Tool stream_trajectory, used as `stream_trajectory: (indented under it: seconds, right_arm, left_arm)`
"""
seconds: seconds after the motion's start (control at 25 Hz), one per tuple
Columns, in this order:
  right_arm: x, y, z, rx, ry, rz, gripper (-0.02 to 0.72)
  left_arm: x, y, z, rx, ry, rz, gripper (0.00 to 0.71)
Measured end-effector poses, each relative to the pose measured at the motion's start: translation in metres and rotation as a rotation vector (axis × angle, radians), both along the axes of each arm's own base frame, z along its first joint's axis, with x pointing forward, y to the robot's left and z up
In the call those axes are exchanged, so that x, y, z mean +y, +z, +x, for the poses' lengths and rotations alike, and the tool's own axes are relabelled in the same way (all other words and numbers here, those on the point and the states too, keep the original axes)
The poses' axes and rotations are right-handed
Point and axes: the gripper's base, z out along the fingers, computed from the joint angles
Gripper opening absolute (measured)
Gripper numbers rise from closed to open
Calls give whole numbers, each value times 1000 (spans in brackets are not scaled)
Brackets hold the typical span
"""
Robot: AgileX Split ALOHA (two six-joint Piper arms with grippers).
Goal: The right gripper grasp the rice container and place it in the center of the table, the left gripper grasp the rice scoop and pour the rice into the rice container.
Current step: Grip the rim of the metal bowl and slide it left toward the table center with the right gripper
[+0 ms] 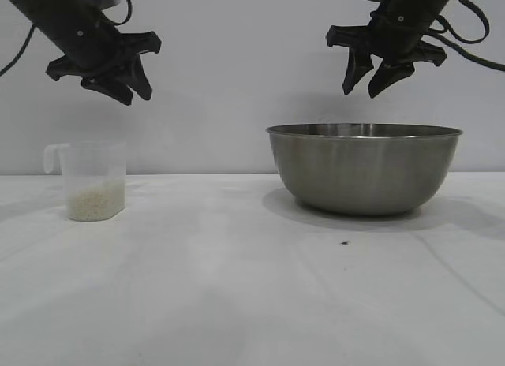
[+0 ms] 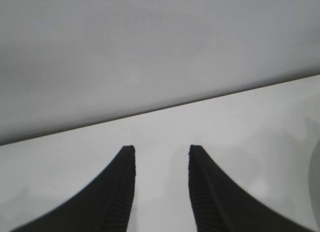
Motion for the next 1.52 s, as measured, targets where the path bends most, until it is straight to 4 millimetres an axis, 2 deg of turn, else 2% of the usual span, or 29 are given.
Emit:
stream_trajectory:
  seconds: [0.2, 0.4, 0.6, 0.68, 0.88, 1.08, 1.28, 1.44, 1.48, 1.52]
  right_arm:
    - [0, 0, 0, 5, 2, 0, 295]
    - [-3, 1, -8, 82, 34, -18, 295]
    - [-25, 23, -22, 180, 5, -49, 295]
    - [-33, 24, -27, 238, -2, -85, 295]
    - [-43, 17, -41, 412, 1, -146, 295]
    - [-47, 12, -44, 460, -5, -178, 295]
    - [-47, -23, -36, 531, -3, -195, 295]
    - [-46, -45, -33, 575, -5, -197, 88]
    - [-46, -49, -33, 583, -4, -192, 52]
    - [-45, -49, -33, 587, -5, -183, 52]
  left_arm:
    - [0, 0, 0, 0, -2, 4, 218]
    - [0, 0, 0, 0, -7, 11, 218]
    - [-1, -1, -1, 11, -27, 10, 218]
    - [-2, -1, -2, 13, -31, 11, 218]
    - [-3, -2, -3, 31, -44, -1, 218]
    - [-3, -4, -5, 58, -50, 15, 218]
    - [-3, -6, -6, 73, -62, 24, 218]
    - [-4, -7, -7, 91, -76, 18, 218]
    - [-4, -7, -8, 94, -80, 18, 218]
    - [-4, -7, -8, 96, -82, 17, 218]
